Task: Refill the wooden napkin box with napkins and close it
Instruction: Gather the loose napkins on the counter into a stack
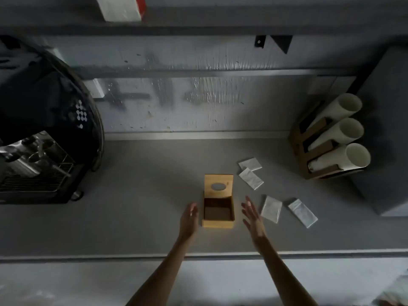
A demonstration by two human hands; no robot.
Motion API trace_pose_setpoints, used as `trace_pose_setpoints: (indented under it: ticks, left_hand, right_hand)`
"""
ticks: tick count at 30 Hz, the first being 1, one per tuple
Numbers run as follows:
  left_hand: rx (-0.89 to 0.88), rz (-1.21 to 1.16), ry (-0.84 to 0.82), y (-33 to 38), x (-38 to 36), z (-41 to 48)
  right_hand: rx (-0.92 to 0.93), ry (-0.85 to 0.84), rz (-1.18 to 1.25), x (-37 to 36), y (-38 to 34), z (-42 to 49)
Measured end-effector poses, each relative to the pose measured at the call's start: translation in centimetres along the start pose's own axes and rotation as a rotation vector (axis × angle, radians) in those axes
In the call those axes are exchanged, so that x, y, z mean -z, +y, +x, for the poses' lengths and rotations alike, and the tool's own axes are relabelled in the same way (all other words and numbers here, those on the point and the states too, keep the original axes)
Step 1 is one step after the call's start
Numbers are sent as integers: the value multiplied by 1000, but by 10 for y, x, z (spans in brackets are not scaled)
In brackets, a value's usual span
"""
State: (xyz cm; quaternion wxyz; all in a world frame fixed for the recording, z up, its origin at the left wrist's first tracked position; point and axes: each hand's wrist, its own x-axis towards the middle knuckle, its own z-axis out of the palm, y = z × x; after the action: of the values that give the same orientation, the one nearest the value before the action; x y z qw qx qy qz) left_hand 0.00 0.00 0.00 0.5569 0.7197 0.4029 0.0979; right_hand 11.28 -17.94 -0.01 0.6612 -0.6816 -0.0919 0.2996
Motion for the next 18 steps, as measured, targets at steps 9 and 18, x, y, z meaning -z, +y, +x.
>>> trace_pose_setpoints:
  ticks: [9,18]
  left_hand:
    - [169,-53,-100,-68,-47,46]
    - [55,206,-154,-25,-26,-44]
  right_hand:
    - [-230,-27,24,-9,47,22]
    - [-284,-16,-28,-4,51,-51]
